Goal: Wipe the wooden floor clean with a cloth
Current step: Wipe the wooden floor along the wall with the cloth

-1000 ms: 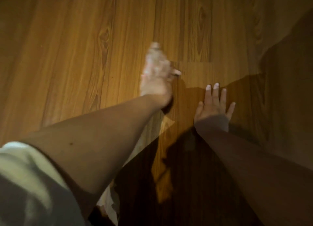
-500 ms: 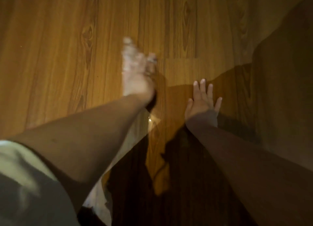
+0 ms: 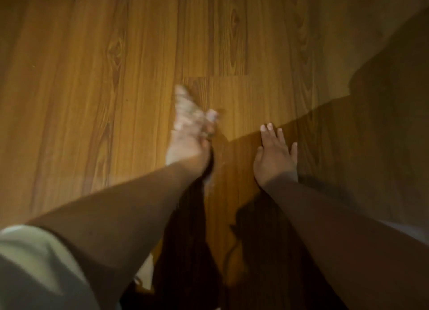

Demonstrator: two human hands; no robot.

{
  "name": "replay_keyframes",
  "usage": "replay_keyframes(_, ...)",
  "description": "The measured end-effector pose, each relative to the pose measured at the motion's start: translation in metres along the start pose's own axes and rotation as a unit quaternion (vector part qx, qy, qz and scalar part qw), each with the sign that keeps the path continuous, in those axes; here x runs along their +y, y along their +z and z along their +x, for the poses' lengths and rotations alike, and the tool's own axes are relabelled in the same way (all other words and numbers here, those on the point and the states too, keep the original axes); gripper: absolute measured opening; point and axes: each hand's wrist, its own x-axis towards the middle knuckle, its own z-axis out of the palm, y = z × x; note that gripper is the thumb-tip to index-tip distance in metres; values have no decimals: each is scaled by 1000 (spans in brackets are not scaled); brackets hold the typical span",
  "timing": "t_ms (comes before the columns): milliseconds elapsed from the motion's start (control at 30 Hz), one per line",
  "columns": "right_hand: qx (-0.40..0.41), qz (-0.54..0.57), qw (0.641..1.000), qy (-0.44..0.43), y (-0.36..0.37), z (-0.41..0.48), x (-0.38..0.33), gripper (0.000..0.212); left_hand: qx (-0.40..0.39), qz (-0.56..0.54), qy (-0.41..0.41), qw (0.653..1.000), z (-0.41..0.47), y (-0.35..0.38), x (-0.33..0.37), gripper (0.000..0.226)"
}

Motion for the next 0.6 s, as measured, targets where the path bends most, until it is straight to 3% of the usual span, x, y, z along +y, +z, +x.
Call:
replay_keyframes(33,-6,9,1000,3,-2,-1,0,58,-52,17,99,994,-19,9,14,53)
replay_keyframes(100,-22,22,1000,4,-7,-9,4,65,-130,71,220,964,-46,16,27,54)
replay_keyframes(167,-36,52,998,5,-13,-22,13,69,-152,109,238,953,-55,14,20,59)
replay_keyframes(267,-40,88,995,-31,-15,-55,26,61,-140,97,129,977,-71,5,25,57)
replay_keyframes(333,-23,125,990,-54,-17,-77,28,51,-120,-68,-49,989,-71,-6,50,41)
replay_keyframes(400,-37,239,970,34,-22,-85,20,35,-123,-258,-197,938,-67,-13,78,26)
replay_keyframes(433,-64,345,928,123,-31,-87,14,32,-133,-305,-228,915,-67,-15,93,19)
replay_keyframes(500,-127,566,769,269,-52,-90,4,36,-145,-351,-229,896,-67,-19,118,6)
replay_keyframes(533,-144,639,699,286,-63,-96,5,37,-154,-358,-210,897,-71,-23,132,3)
replay_keyframes(567,-152,682,661,274,-74,-103,10,38,-164,-361,-190,898,-77,-27,147,6)
replay_keyframes(600,-160,699,649,255,-80,-108,13,38,-177,-376,-181,891,-81,-29,156,8)
